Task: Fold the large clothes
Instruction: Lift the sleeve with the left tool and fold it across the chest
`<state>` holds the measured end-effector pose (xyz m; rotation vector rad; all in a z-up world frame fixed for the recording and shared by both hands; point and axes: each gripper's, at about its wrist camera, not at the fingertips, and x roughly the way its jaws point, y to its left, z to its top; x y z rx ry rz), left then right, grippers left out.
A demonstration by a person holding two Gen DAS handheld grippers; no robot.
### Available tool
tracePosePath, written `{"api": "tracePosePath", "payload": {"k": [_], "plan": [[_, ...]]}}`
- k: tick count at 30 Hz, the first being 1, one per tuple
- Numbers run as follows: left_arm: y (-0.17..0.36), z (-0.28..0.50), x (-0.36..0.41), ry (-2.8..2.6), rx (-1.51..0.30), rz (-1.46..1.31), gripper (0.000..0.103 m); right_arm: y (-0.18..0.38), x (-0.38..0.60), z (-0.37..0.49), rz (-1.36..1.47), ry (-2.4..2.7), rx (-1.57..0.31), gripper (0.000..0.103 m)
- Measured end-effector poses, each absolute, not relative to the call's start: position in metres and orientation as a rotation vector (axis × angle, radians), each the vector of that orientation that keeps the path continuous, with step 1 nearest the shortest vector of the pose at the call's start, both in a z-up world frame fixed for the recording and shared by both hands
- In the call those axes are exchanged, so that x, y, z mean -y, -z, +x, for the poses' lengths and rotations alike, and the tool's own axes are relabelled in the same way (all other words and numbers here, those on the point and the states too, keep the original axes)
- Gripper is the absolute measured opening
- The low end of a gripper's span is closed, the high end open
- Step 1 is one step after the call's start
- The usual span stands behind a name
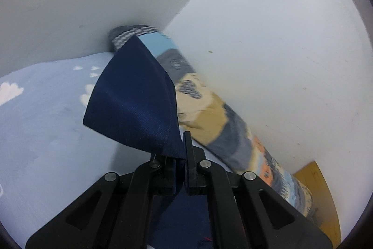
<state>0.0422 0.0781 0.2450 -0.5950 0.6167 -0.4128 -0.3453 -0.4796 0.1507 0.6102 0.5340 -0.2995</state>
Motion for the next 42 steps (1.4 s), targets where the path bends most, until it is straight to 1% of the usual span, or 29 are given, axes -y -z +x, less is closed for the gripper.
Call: {"api": "tracePosePath", "payload": {"k": [6,12,15,21,25,27,30,34,38,40,42], "plan": [[-0.314,-0.002,-0.024,0.509,-0.58,-0.515,0.002,-0.157,0.502,-0.367,0.689,0.309,-0.472,0.068],[-0.364,-0.047,0.052,0.61,-0.57,-0.429,0.002,-0.17,0.517,-0.393,0.712,0.319,-0.405,0.068],[-0.377,-0.07,0.095,0.663,-0.576,-0.385,0.002,-0.174,0.529,-0.408,0.732,0.329,-0.377,0.068],[-0.378,-0.111,0.189,0.761,-0.611,-0.319,0.002,-0.177,0.552,-0.436,0.786,0.342,-0.327,0.068],[-0.364,-0.142,0.245,0.821,-0.647,-0.237,0.002,-0.182,0.565,-0.456,0.812,0.352,-0.289,0.068],[-0.348,-0.157,0.273,0.847,-0.676,-0.194,0.002,-0.183,0.57,-0.463,0.822,0.357,-0.274,0.068],[-0.312,-0.175,0.319,0.877,-0.741,-0.139,0.002,-0.184,0.576,-0.473,0.832,0.365,-0.257,0.068],[-0.246,-0.203,0.366,0.88,-0.836,-0.061,0.002,-0.186,0.582,-0.484,0.842,0.379,-0.236,0.068],[-0.18,-0.237,0.411,0.841,-0.877,0.076,0.002,-0.186,0.585,-0.489,0.846,0.38,-0.231,0.068],[-0.155,-0.254,0.428,0.833,-0.908,0.126,0.002,-0.186,0.587,-0.491,0.844,0.383,-0.228,0.068],[-0.135,-0.266,0.442,0.817,-0.923,0.184,0.005,-0.186,0.588,-0.493,0.85,0.381,-0.227,0.068]]}}
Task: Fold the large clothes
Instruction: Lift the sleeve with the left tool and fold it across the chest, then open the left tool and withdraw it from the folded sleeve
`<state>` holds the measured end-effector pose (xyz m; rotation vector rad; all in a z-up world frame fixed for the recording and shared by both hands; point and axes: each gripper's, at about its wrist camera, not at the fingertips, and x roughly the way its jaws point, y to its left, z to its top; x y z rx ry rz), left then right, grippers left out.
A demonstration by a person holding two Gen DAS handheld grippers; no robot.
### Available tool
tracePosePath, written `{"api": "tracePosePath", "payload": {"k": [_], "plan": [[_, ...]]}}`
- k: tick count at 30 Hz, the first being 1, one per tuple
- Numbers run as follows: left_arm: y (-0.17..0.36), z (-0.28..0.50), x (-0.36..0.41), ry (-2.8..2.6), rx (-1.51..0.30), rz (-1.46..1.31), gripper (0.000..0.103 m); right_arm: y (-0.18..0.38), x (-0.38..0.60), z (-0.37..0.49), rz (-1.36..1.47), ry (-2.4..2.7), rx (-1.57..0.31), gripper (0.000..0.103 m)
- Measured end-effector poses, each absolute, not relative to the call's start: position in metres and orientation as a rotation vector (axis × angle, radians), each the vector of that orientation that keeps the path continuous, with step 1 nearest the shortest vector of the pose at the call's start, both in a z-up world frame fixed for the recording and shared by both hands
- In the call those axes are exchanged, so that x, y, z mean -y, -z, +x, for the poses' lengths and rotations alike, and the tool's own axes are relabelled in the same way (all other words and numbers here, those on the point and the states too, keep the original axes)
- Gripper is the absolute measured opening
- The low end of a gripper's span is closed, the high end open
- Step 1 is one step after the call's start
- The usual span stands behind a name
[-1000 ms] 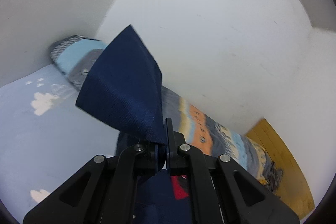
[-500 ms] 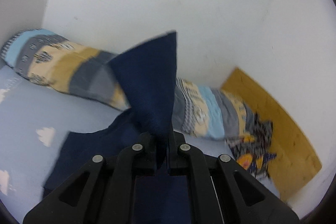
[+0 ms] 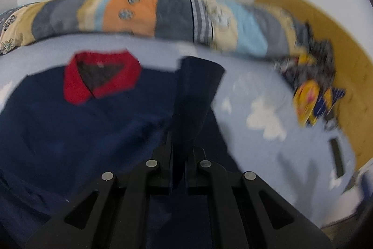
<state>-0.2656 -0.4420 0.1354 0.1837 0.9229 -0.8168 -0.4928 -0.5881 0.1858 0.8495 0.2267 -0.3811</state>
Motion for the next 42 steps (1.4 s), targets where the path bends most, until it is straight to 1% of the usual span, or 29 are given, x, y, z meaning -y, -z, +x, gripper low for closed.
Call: {"api": "tracePosePath", "payload": {"k": [2,6,9,10,11,14,18,21,24,27,30,31,32,33,34,35,37,39,41,42], "plan": [[-0.114,-0.279,0.453,0.797,-0.925,0.254,0.011,-0.185,0.589,-0.494,0.854,0.379,-0.227,0.068],[-0.084,-0.292,0.462,0.772,-0.955,0.327,0.02,-0.185,0.591,-0.494,0.857,0.379,-0.23,0.068],[-0.077,-0.301,0.459,0.807,-0.964,0.351,0.043,-0.183,0.592,-0.492,0.86,0.377,-0.24,0.068],[-0.074,-0.305,0.46,0.821,-0.966,0.359,0.065,-0.182,0.593,-0.491,0.861,0.379,-0.246,0.068],[-0.074,-0.308,0.458,0.838,-0.974,0.367,0.076,-0.181,0.593,-0.49,0.865,0.379,-0.249,0.068],[-0.079,-0.32,0.446,0.918,-0.988,0.379,0.077,-0.18,0.594,-0.488,0.873,0.381,-0.248,0.068],[-0.104,-0.321,0.406,0.98,-0.912,0.39,0.077,-0.18,0.591,-0.484,0.881,0.374,-0.251,0.068],[-0.123,-0.291,0.371,0.966,-0.897,0.295,0.077,-0.18,0.588,-0.482,0.869,0.372,-0.254,0.068],[-0.128,-0.236,0.335,0.841,-0.91,0.231,0.077,-0.179,0.585,-0.479,0.858,0.376,-0.264,0.068],[-0.112,-0.171,0.283,0.648,-0.961,0.154,0.077,-0.175,0.587,-0.473,0.859,0.391,-0.285,0.068],[-0.079,-0.127,0.228,0.483,-1.056,0.099,0.077,-0.17,0.589,-0.468,0.876,0.401,-0.304,0.068],[-0.07,-0.119,0.206,0.475,-1.062,0.051,0.077,-0.168,0.589,-0.466,0.88,0.402,-0.311,0.068],[-0.066,-0.115,0.188,0.515,-1.055,-0.008,0.066,-0.168,0.589,-0.464,0.88,0.403,-0.315,0.068],[-0.065,-0.114,0.175,0.551,-1.046,-0.045,0.058,-0.167,0.589,-0.462,0.878,0.406,-0.32,0.068],[-0.065,-0.114,0.168,0.549,-1.047,-0.041,0.044,-0.166,0.588,-0.461,0.876,0.406,-0.325,0.068],[-0.064,-0.116,0.163,0.552,-1.047,-0.036,0.043,-0.165,0.587,-0.459,0.873,0.405,-0.333,0.068],[-0.066,-0.121,0.16,0.556,-1.04,-0.029,0.044,-0.164,0.585,-0.455,0.869,0.401,-0.343,0.068],[-0.069,-0.128,0.16,0.551,-1.038,0.009,0.05,-0.164,0.582,-0.453,0.855,0.399,-0.351,0.068],[-0.077,-0.138,0.159,0.543,-1.018,0.047,0.063,-0.165,0.58,-0.451,0.847,0.396,-0.354,0.068],[-0.081,-0.144,0.158,0.543,-0.995,0.066,0.064,-0.165,0.579,-0.451,0.845,0.395,-0.356,0.068]]}}
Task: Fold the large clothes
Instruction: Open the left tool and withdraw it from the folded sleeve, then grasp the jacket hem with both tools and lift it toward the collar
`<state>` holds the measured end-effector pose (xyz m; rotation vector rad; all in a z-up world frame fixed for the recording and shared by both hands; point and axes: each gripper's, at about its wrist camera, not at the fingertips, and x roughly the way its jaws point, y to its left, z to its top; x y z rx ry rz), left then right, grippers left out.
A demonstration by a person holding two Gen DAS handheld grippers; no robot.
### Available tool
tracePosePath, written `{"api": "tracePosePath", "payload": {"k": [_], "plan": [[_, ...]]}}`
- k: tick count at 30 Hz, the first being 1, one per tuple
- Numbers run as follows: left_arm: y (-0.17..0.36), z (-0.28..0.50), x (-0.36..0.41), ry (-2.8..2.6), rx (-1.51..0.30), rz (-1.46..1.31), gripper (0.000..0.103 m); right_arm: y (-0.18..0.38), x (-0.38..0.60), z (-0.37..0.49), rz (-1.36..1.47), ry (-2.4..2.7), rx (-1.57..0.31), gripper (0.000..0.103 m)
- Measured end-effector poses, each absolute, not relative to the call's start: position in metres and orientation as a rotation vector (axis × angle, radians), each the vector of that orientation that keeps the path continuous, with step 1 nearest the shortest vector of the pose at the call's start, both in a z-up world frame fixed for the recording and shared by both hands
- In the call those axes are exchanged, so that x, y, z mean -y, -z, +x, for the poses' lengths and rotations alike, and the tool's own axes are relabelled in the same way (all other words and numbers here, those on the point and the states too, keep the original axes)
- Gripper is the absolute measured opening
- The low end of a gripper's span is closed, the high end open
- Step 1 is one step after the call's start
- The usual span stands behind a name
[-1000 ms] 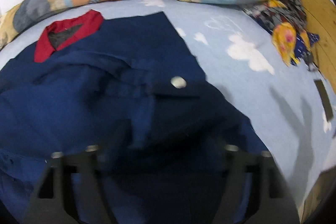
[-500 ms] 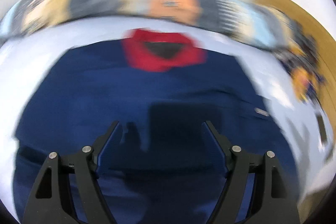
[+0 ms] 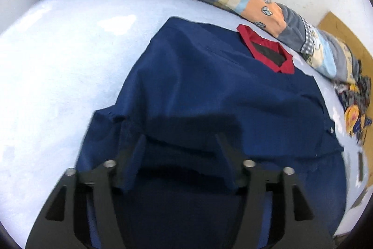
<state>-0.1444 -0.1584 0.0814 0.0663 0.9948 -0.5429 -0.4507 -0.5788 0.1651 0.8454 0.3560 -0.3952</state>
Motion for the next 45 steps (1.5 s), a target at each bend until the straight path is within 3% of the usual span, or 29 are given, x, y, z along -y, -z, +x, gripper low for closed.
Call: {"api": "tracePosePath", "payload": {"k": [2,10,17,18,20,26,45], "plan": [[-0.093,-0.146,0.155,0.533,-0.936,0.104,0.07,-0.164,0.576,-0.448,0.84,0.393,-0.368,0.068],[-0.117,-0.107,0.196,0.472,-0.88,0.156,0.073,-0.164,0.562,-0.44,0.807,0.375,-0.392,0.068],[-0.087,-0.076,0.281,0.434,-0.95,0.308,0.073,-0.156,0.562,-0.425,0.786,0.392,-0.458,0.068],[-0.077,-0.073,0.29,0.405,-0.97,0.362,0.076,-0.155,0.562,-0.421,0.783,0.394,-0.475,0.068],[-0.057,-0.068,0.295,0.341,-0.986,0.421,0.099,-0.151,0.561,-0.416,0.779,0.397,-0.499,0.068],[-0.068,-0.092,0.257,0.387,-0.961,0.34,0.102,-0.145,0.558,-0.407,0.752,0.395,-0.553,0.068],[-0.066,-0.308,0.042,0.373,-1.056,0.294,0.102,-0.112,0.478,-0.422,0.53,0.329,-0.721,0.068]]}}
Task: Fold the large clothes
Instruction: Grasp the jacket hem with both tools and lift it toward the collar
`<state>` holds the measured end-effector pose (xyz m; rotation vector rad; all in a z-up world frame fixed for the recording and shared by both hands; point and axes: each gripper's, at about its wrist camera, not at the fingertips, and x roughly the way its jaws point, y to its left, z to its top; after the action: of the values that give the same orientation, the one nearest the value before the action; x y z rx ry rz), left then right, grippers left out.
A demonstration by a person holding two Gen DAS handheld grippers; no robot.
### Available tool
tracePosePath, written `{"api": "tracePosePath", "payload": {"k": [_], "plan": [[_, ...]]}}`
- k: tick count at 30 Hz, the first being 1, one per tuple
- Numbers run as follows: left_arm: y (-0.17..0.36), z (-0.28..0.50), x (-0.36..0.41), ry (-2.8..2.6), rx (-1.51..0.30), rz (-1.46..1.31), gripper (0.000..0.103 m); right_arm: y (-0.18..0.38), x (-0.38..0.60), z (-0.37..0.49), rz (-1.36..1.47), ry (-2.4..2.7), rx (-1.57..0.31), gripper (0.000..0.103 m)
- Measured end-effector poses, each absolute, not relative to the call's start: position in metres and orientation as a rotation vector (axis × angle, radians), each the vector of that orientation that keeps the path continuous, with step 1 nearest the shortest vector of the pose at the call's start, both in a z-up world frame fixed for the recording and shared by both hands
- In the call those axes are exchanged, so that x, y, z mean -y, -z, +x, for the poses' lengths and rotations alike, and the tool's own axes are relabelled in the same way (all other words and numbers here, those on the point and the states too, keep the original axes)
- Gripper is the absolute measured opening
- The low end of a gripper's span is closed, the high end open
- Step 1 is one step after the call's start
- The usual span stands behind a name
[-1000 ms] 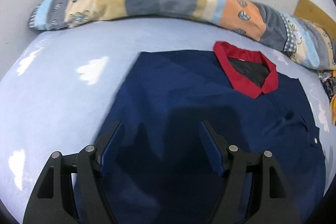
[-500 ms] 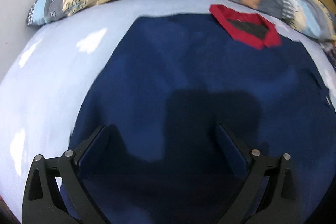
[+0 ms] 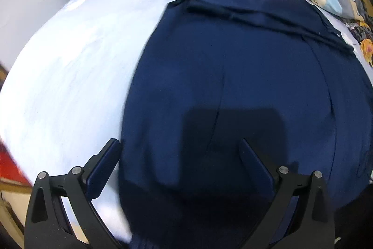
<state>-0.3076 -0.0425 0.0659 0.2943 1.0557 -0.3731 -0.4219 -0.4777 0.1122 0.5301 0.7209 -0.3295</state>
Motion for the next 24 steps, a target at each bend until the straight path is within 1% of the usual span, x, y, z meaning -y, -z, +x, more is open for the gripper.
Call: {"api": "tracePosePath", "payload": {"k": [3,5,9,12,15,17,22,24], "plan": [[-0.052,-0.333,0.008,0.374,-1.097,0.147,0.102,-0.089,0.464,-0.429,0.499,0.351,-0.802,0.068],[-0.046,-0.348,0.0,0.353,-1.095,0.143,0.102,-0.07,0.458,-0.438,0.506,0.367,-0.856,0.068],[-0.065,-0.38,0.009,0.318,-0.946,0.224,0.102,-0.038,0.445,-0.466,0.559,0.405,-0.927,0.068],[-0.089,-0.404,0.03,0.395,-0.798,0.26,0.102,-0.033,0.422,-0.483,0.493,0.443,-0.941,0.068],[-0.09,-0.419,0.05,0.475,-0.738,0.306,0.102,-0.029,0.394,-0.498,0.434,0.445,-0.962,0.068],[-0.079,-0.425,0.06,0.513,-0.757,0.344,0.102,-0.023,0.379,-0.505,0.402,0.438,-0.981,0.068],[-0.043,-0.418,0.078,0.525,-0.925,0.391,0.102,-0.008,0.344,-0.513,0.279,0.414,-1.046,0.068],[-0.046,-0.422,0.079,0.531,-0.926,0.374,0.102,-0.006,0.334,-0.515,0.232,0.403,-1.059,0.069]]}}
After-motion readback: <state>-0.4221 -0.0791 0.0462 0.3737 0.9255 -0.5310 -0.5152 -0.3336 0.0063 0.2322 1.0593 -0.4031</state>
